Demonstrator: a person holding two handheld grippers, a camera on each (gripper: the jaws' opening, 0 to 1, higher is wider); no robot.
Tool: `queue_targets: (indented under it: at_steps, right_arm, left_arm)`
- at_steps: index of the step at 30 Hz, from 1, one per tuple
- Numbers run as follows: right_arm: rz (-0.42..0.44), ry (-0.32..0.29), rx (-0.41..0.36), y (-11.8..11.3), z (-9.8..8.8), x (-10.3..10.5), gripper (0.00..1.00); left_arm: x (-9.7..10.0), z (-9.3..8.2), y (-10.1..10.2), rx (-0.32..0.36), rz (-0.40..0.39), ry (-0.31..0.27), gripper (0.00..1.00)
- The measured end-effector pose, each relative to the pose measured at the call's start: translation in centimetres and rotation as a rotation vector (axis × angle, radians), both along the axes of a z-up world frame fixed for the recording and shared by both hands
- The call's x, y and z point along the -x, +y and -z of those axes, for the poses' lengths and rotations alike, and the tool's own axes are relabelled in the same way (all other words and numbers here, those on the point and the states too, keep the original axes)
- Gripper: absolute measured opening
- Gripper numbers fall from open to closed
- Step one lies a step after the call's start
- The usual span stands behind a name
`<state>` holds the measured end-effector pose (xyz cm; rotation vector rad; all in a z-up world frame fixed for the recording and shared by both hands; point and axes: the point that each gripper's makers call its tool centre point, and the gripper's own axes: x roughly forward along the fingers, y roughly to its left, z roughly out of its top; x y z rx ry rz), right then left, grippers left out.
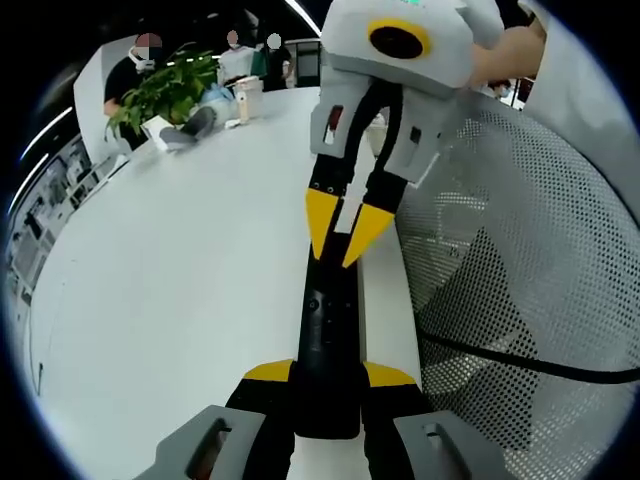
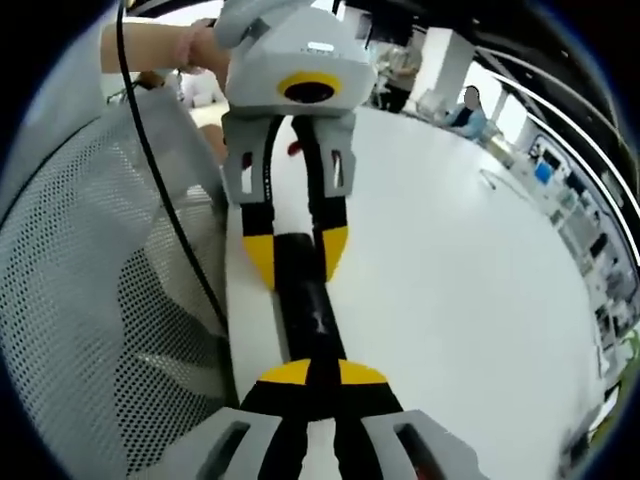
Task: Press the specified remote control buttons in sequence, fully releasing each button before pressing the next.
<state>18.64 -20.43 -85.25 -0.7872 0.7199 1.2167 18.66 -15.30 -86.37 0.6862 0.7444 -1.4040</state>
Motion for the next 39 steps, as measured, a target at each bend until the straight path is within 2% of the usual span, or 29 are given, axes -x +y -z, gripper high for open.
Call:
queue_targets:
  at_steps: [8, 12, 17, 19, 22, 27, 35, 39]
  right_arm:
    - [-0.023, 0.062, 0.002, 0.16, 0.04, 0.14, 0.01]
    - [-0.031, 0.1, 0.021, 0.24, 0.12, 0.11, 0.01]
    - [-0.055, 0.115, 0.058, 0.25, 0.22, 0.21, 0.01]
    - [-0.022, 0.157, 0.051, 0.19, 0.2, 0.1, 0.01]
    - [0.019, 0.183, 0.018, 0.1, 0.16, 0.04, 0.01]
    - [-0.012, 0.105, -0.007, 0.14, 0.07, 0.55, 0.03]
    - [0.039, 0.121, -0.007, -0.02, -0.1, -0.08, 0.06]
    - [0.013, 0.121, -0.003, 0.34, -0.06, -0.01, 0.07]
  left_arm:
    - [0.01, -0.02, 0.02, 0.008, 0.0, 0.001, 0.23]
    - [0.02, -0.04, 0.01, 0.011, 0.003, 0.002, 0.23]
    - [0.02, -0.07, -0.01, 0.007, 0.002, 0.002, 0.23]
    - [0.0, -0.08, -0.01, 0.012, -0.003, 0.002, 0.23]
    - [-0.03, -0.06, -0.01, 0.016, -0.002, 0.002, 0.23]
    - [-0.01, -0.06, -0.01, 0.012, -0.002, 0.0, 0.23]
    - [0.0, -0.1, 0.0, 0.019, -0.001, -0.001, 0.23]
    - [-0.01, -0.11, 0.0, 0.019, -0.001, -0.001, 0.23]
